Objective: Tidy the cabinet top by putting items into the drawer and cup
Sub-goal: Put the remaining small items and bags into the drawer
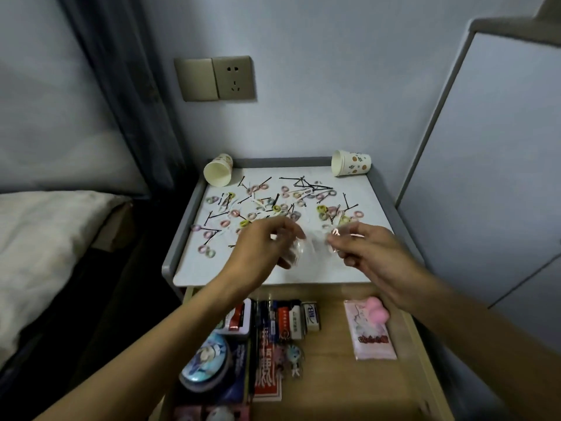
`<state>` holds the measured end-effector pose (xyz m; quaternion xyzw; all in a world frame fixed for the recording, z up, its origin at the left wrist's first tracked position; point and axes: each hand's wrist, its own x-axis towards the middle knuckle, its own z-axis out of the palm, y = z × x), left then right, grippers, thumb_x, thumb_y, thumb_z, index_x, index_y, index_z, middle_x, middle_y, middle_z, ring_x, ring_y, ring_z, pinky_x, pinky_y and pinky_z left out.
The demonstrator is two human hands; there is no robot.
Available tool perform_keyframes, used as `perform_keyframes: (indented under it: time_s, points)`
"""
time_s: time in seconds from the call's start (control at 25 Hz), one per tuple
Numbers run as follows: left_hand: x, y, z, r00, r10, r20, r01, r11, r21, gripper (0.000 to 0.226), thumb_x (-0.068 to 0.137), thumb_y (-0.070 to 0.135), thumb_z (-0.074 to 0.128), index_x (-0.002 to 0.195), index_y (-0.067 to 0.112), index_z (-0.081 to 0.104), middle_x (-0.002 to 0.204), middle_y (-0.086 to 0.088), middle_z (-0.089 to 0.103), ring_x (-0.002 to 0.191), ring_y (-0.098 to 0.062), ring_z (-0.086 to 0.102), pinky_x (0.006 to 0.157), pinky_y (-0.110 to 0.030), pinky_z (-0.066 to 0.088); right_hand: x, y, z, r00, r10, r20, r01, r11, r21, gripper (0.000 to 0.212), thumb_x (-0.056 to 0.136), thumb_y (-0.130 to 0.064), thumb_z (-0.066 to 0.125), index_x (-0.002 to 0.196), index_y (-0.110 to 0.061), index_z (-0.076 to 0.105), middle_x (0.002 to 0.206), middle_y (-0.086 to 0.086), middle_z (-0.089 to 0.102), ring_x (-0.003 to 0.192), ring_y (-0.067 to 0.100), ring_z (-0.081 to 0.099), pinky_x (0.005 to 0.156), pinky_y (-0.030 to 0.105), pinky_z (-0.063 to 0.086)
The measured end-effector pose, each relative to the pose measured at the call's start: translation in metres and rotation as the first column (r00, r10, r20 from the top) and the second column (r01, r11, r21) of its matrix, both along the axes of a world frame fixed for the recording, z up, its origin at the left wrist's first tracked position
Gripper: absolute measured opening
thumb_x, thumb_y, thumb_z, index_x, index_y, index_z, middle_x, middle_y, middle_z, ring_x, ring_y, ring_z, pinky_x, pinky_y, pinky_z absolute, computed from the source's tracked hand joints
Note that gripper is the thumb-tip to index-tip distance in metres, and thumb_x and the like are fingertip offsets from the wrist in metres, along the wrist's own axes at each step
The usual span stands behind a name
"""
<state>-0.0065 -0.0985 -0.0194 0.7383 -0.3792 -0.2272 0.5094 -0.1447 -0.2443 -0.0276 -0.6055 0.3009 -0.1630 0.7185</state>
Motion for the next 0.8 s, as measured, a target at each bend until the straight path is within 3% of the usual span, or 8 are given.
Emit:
perform_keyframes:
  time_s: [0.16, 0.28, 0.36, 0.48, 0.6, 0.72, 0.8]
  points:
    - [-0.008, 0.021, -0.011, 0.996, -0.065, -0.067, 0.076, 0.981, 0.177, 0.031, 0.098, 0.009, 0.045, 0.092, 0.013, 0.075, 0.084, 0.000, 0.068, 0.072, -0.016, 0.061, 0.067, -0.032, 0.052, -0.007, 0.017, -0.013, 0.984, 0.177, -0.026, -0.175, 0.983, 0.063, 0.030, 0.080, 0.004, 0.069, 0.108, -0.007, 0.067, 0.104, 0.008, 0.074, 0.099, 0.019, 0.070, 0.086, 0.028, 0.056]
    - [-0.011, 0.026, -0.020, 0.991, -0.117, -0.067, 0.131, 0.954, 0.269, 0.029, 0.095, 0.038, 0.055, 0.089, 0.018, 0.077, 0.083, 0.003, 0.071, 0.078, -0.016, 0.066, 0.074, -0.034, 0.053, -0.012, 0.021, -0.031, 0.969, 0.242, -0.052, -0.238, 0.969, 0.072, 0.033, 0.080, 0.005, 0.067, 0.111, -0.007, 0.067, 0.106, 0.008, 0.074, 0.104, 0.019, 0.069, 0.089, 0.028, 0.055]
    - [-0.009, 0.026, -0.030, 0.983, -0.176, 0.043, 0.149, 0.923, 0.354, 0.032, 0.085, 0.053, 0.064, 0.084, 0.023, 0.076, 0.079, 0.008, 0.072, 0.073, -0.005, 0.066, 0.065, -0.025, 0.051, -0.014, 0.023, -0.045, 0.952, 0.294, -0.090, -0.291, 0.956, 0.043, 0.030, 0.078, -0.003, 0.071, 0.108, -0.009, 0.070, 0.102, 0.009, 0.074, 0.096, 0.017, 0.070, 0.083, 0.026, 0.055]
    - [-0.006, 0.024, -0.039, 0.972, -0.232, 0.043, 0.200, 0.909, 0.366, 0.024, 0.083, 0.045, 0.072, 0.071, 0.024, 0.072, 0.065, 0.007, 0.069, 0.059, -0.003, 0.061, 0.058, -0.019, 0.045, -0.011, 0.027, -0.055, 0.952, 0.276, -0.134, -0.284, 0.958, -0.039, 0.033, 0.070, -0.022, 0.076, 0.101, -0.012, 0.073, 0.091, 0.006, 0.074, 0.079, 0.013, 0.067, 0.071, 0.023, 0.051]
    - [-0.005, 0.022, -0.042, 0.980, -0.192, -0.042, 0.196, 0.933, 0.301, 0.024, 0.087, 0.035, 0.071, 0.069, 0.019, 0.071, 0.064, -0.005, 0.068, 0.055, -0.009, 0.057, 0.061, -0.029, 0.048, -0.006, 0.030, -0.058, 0.982, 0.171, -0.079, -0.172, 0.985, -0.003, 0.039, 0.067, -0.030, 0.077, 0.101, -0.010, 0.073, 0.096, 0.008, 0.074, 0.087, 0.018, 0.067, 0.080, 0.030, 0.049]
    - [-0.006, 0.020, -0.045, 0.988, -0.136, -0.068, 0.149, 0.955, 0.256, 0.021, 0.087, 0.028, 0.072, 0.068, 0.018, 0.071, 0.059, 0.001, 0.065, 0.052, -0.007, 0.055, 0.062, -0.030, 0.047, -0.005, 0.035, -0.061, 0.986, 0.148, -0.083, -0.147, 0.989, 0.012, 0.047, 0.067, -0.039, 0.076, 0.102, -0.008, 0.073, 0.101, 0.013, 0.074, 0.092, 0.023, 0.065, 0.086, 0.037, 0.047]
    - [-0.008, 0.021, -0.048, 0.989, -0.123, -0.087, 0.141, 0.955, 0.260, 0.020, 0.087, 0.026, 0.072, 0.070, 0.015, 0.072, 0.062, -0.003, 0.066, 0.054, -0.008, 0.055, 0.063, -0.030, 0.047, -0.006, 0.038, -0.060, 0.984, 0.147, -0.101, -0.147, 0.989, 0.010, 0.041, 0.073, -0.034, 0.074, 0.103, -0.007, 0.072, 0.101, 0.013, 0.074, 0.096, 0.026, 0.068, 0.091, 0.039, 0.050]
